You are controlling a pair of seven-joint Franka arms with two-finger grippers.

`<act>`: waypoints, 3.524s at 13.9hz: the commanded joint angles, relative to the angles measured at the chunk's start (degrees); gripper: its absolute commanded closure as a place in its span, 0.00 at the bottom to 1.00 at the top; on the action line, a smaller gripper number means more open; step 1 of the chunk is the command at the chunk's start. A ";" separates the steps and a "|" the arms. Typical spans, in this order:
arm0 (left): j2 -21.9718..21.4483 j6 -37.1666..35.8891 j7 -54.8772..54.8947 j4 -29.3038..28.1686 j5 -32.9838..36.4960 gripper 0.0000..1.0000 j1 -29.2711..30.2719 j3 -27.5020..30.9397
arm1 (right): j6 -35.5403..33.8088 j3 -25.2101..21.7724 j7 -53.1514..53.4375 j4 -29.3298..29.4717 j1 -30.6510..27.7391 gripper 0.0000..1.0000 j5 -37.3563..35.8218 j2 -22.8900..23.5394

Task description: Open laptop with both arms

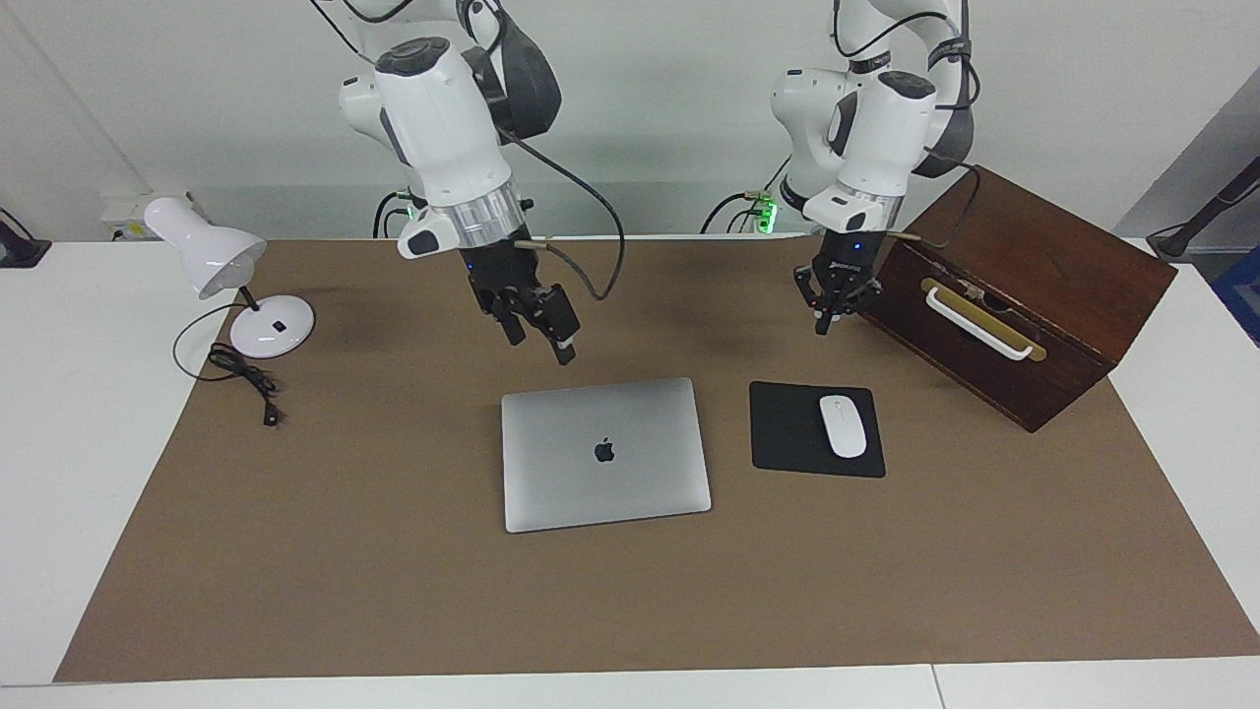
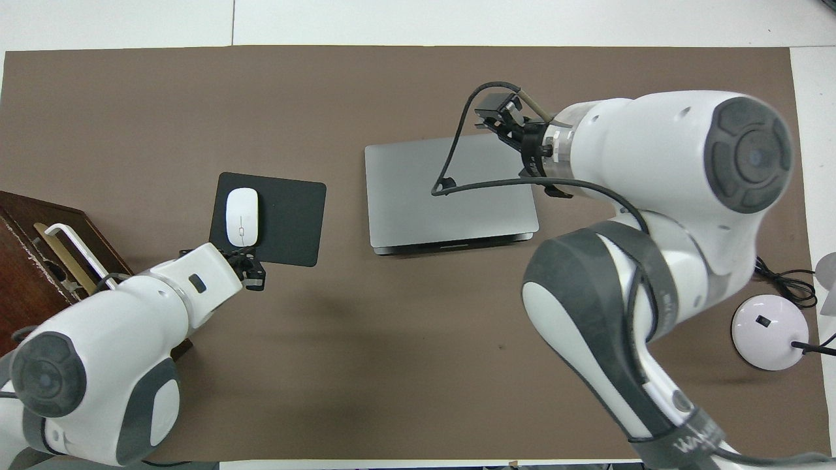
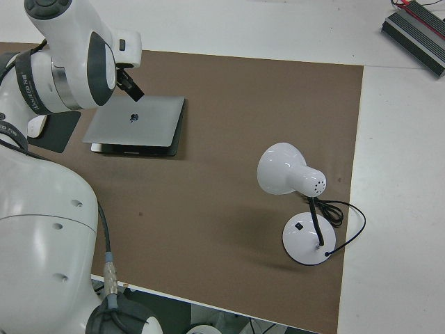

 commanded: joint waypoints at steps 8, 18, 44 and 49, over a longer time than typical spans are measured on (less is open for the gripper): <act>14.05 36.05 -5.78 -8.35 -0.54 1.00 -12.10 0.92 | 25.28 -0.05 24.23 -11.78 7.32 0.00 1.14 0.53; 24.78 47.94 -5.88 -6.33 -0.46 1.00 -16.06 0.92 | 24.75 -0.13 31.62 -24.17 9.52 0.00 1.14 -1.23; 34.72 47.94 -5.88 3.43 1.03 1.00 -17.65 0.92 | 57.18 -0.31 31.98 -38.24 10.13 0.00 1.06 -2.55; 35.60 47.94 -5.96 4.48 1.04 1.00 -17.65 0.92 | 57.36 -0.22 32.42 -40.26 11.80 0.00 1.32 -2.81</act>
